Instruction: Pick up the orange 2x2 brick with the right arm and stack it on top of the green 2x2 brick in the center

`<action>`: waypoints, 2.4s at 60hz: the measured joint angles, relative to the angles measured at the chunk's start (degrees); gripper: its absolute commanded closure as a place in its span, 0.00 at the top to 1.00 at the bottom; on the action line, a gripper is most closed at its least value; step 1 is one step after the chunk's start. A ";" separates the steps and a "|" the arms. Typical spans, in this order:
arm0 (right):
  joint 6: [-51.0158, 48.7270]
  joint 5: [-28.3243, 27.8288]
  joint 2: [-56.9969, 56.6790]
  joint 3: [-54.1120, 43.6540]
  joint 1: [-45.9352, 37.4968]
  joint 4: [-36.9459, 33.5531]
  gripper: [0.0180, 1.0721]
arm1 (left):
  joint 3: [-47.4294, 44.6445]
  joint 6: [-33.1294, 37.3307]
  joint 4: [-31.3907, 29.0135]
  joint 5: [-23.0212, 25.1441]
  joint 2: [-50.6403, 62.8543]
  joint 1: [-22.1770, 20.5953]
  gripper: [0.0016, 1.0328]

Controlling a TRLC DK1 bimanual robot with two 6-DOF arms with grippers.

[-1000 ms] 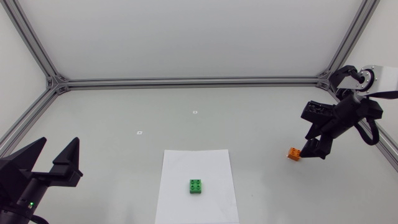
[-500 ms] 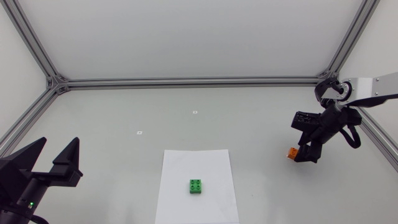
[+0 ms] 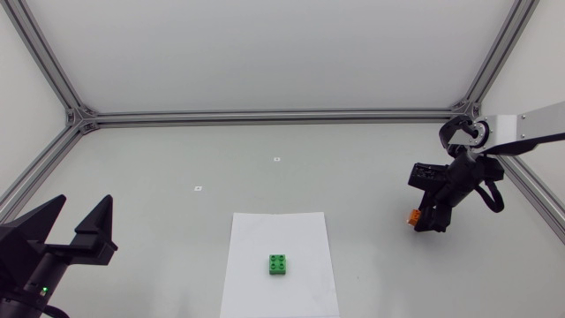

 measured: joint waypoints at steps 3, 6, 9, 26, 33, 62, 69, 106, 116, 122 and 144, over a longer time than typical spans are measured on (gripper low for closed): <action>0.00 0.00 0.00 0.00 0.00 0.00 0.72 | 0.00 0.00 0.00 0.00 0.00 0.00 0.96; -0.17 0.00 0.00 0.00 0.00 -0.02 0.72 | 0.00 0.00 0.00 0.00 0.00 0.00 0.96; -0.44 0.00 0.00 0.00 0.00 -0.02 0.70 | 0.00 0.00 0.00 0.00 0.00 0.00 0.96; -1.05 0.00 0.00 0.00 0.00 -0.04 0.64 | 0.00 0.00 0.00 0.00 0.00 0.00 0.96; -1.09 0.00 0.00 0.00 0.00 -0.04 0.60 | 0.00 0.00 0.00 0.00 0.00 0.00 0.96; -2.34 -0.02 0.11 0.02 0.50 -0.09 0.45 | 0.00 0.00 0.00 0.00 0.00 0.00 0.96; -2.56 -0.72 0.31 0.35 0.87 -1.44 0.31 | 0.00 0.02 0.00 0.00 0.00 0.00 0.96; -2.49 -2.19 -13.68 0.00 6.27 -10.51 0.16 | 0.00 0.00 0.00 0.00 0.00 0.00 0.96; 0.33 -2.16 -19.52 -3.13 15.34 -12.63 0.12 | 0.00 0.00 0.00 0.00 0.00 0.00 0.96; 3.30 -2.16 -20.44 -3.98 20.94 -13.18 0.12 | 0.00 0.00 0.00 0.00 0.00 0.00 0.96; 18.69 -0.37 -20.68 -4.57 42.84 -11.30 0.06 | 0.00 0.02 0.00 0.00 0.00 0.00 0.96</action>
